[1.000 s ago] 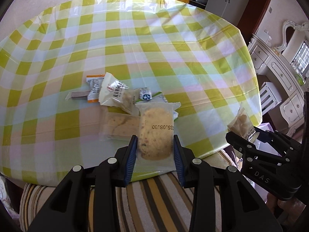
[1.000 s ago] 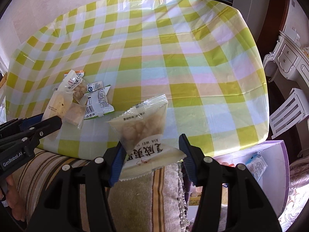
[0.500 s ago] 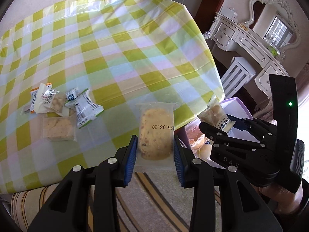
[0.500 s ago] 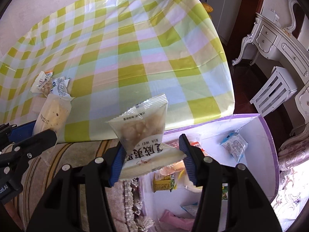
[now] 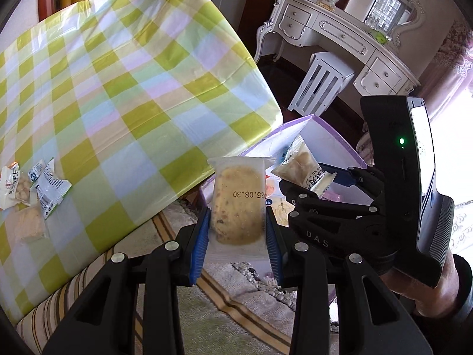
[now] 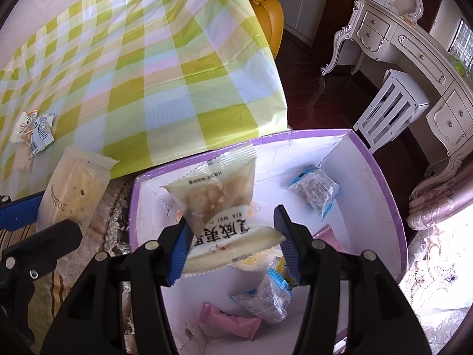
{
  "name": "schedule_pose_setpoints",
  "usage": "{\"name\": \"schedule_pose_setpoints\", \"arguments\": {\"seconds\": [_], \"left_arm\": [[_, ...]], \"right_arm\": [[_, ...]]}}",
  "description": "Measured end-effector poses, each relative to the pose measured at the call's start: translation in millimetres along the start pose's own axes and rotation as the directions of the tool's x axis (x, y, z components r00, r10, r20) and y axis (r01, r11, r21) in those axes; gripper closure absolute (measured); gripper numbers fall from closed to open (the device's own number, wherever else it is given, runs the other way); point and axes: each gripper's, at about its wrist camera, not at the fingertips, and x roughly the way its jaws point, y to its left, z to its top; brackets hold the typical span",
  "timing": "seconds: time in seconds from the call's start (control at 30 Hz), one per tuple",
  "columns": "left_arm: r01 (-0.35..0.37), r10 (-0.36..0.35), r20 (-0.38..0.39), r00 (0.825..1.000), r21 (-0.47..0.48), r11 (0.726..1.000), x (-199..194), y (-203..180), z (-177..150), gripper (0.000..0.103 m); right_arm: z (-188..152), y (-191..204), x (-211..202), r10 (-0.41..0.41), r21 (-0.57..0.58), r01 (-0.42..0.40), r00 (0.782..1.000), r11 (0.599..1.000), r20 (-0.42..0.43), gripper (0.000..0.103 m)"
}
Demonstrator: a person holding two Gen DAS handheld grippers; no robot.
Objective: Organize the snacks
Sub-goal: 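Open both tools over the white box to drop the bread bag and white packet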
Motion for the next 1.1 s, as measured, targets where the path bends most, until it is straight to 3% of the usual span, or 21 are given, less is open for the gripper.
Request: {"name": "schedule_pose_setpoints", "arguments": {"seconds": [0.47,0.9,0.93,0.97,1.03,1.1], "left_arm": [[0.082,-0.073,-0.088,0.993,0.101,0.992,29.4,-42.6,2.7,0.068],[0.117,-0.100,-0.134,0.986,0.129,0.985,40.9,-54.0,1.4,0.067],[0.120,-0.102,-0.139,0.985,0.124,0.985,41.9,-53.4,1.6,0.065],[0.122,-0.105,-0.143,0.984,0.118,0.985,42.6,-52.4,1.6,0.063],[0.125,-0.110,-0.139,0.984,0.109,0.986,41.9,-50.7,1.8,0.051],[0.123,-0.109,-0.131,0.985,0.109,0.986,39.8,-50.3,2.0,0.048]], "right_arm": [[-13.4,-46.8,11.1,-0.082,0.075,0.085,0.996,0.994,-0.044,0.049],[-19.7,-64.9,17.4,-0.109,0.117,0.117,0.991,0.986,-0.075,0.047],[-19.8,-65.0,17.8,-0.109,0.118,0.117,0.991,0.986,-0.077,0.045],[-19.6,-65.1,18.0,-0.110,0.119,0.119,0.991,0.986,-0.078,0.036],[-18.5,-65.3,16.8,-0.119,0.123,0.127,0.991,0.984,-0.068,0.027],[-17.5,-65.2,15.3,-0.121,0.127,0.128,0.991,0.984,-0.063,0.027]]}}
